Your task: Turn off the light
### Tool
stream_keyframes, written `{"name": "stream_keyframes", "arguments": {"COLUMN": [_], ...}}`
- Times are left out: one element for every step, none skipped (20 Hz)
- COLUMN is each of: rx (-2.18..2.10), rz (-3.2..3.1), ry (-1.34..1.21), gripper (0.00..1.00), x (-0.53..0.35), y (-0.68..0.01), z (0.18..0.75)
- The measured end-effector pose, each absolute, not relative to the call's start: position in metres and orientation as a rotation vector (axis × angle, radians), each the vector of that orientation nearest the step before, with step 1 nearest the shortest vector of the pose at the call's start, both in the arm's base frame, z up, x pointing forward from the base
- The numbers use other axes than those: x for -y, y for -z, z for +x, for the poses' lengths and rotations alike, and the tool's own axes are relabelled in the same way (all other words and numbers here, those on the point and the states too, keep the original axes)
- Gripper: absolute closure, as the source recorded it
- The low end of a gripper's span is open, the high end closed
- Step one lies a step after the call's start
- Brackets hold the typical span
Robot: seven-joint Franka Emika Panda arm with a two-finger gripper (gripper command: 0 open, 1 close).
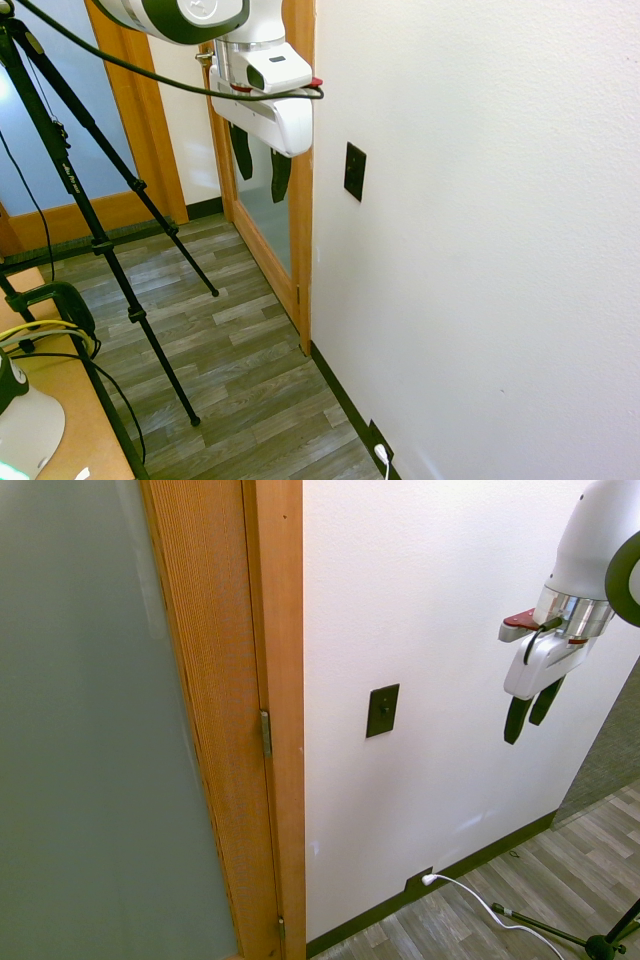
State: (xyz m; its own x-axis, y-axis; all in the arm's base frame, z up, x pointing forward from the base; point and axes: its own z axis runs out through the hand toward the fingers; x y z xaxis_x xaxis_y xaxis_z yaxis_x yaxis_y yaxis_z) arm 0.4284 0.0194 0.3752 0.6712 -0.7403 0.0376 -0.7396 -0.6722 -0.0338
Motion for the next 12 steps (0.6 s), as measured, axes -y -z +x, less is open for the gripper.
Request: {"name": "stream_keyframes", "arguments": {"rx": [-1.265, -1.266, -1.262, -1.256, -1.251, -1.244, -1.237, -1.228, -1.22, -1.216, -1.215, -1.215], "rz": [-2.858, -2.855, -2.846, -2.836, -2.827, -2.818, -2.807, -2.799, -2.793, -2.784, -2.775, -2.766], "ry": [0.074, 0.082, 0.108, 0.138, 0.16, 0.176, 0.192, 0.208, 0.225, 0.243, 0.266, 0.297], "gripper": [0.0, 0.0, 0.0, 0.0, 0.0, 0.0, 0.0, 0.0, 0.0, 0.0, 0.0, 0.0], "x": [-0.019, -0.019, -0.02, -0.02, -0.021, -0.023, -0.026, -0.029, -0.032, -0.034, -0.036, -0.038], "y": [-0.375, -0.375, -0.376, -0.376, -0.375, -0.371, -0.367, -0.362, -0.357, -0.353, -0.349, -0.345], "z": [0.428, 0.429, 0.432, 0.436, 0.442, 0.448, 0.457, 0.467, 0.478, 0.489, 0.499, 0.511]}}
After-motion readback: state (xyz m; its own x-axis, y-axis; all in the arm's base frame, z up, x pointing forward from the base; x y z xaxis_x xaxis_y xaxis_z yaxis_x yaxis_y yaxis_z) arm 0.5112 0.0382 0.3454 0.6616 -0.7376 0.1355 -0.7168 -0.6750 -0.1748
